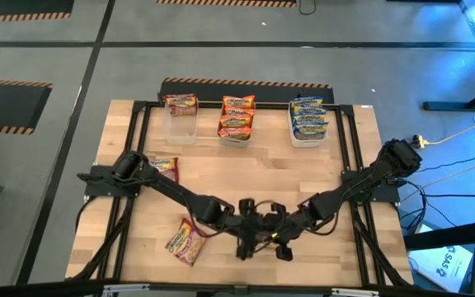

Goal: Sort Maruchan noodles
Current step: Put the red noodle pack into the transparent bin

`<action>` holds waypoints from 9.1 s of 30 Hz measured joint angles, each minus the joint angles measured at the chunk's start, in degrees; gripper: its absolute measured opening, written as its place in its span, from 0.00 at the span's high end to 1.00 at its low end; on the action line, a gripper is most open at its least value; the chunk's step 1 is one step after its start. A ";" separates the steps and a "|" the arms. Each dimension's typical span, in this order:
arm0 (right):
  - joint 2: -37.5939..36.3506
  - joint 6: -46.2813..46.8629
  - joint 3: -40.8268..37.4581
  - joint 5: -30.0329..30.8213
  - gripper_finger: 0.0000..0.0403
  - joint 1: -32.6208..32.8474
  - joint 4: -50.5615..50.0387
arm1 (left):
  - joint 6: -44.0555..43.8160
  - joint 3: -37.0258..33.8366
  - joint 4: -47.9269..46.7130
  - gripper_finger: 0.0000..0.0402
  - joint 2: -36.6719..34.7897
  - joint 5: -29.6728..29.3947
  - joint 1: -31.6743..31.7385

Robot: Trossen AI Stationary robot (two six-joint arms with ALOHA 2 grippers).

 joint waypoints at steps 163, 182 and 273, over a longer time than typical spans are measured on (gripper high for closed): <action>-9.75 33.95 -24.52 41.43 0.49 12.34 1.13 | 57.30 -28.78 -27.32 0.83 -38.33 15.64 72.53; -9.75 34.00 -24.52 41.76 0.49 12.34 6.07 | 55.97 -30.79 -15.40 0.83 -27.41 28.11 78.87; 22.29 9.39 1.58 27.27 0.49 12.28 37.31 | -51.81 -47.62 1.28 0.56 -29.11 15.34 -27.12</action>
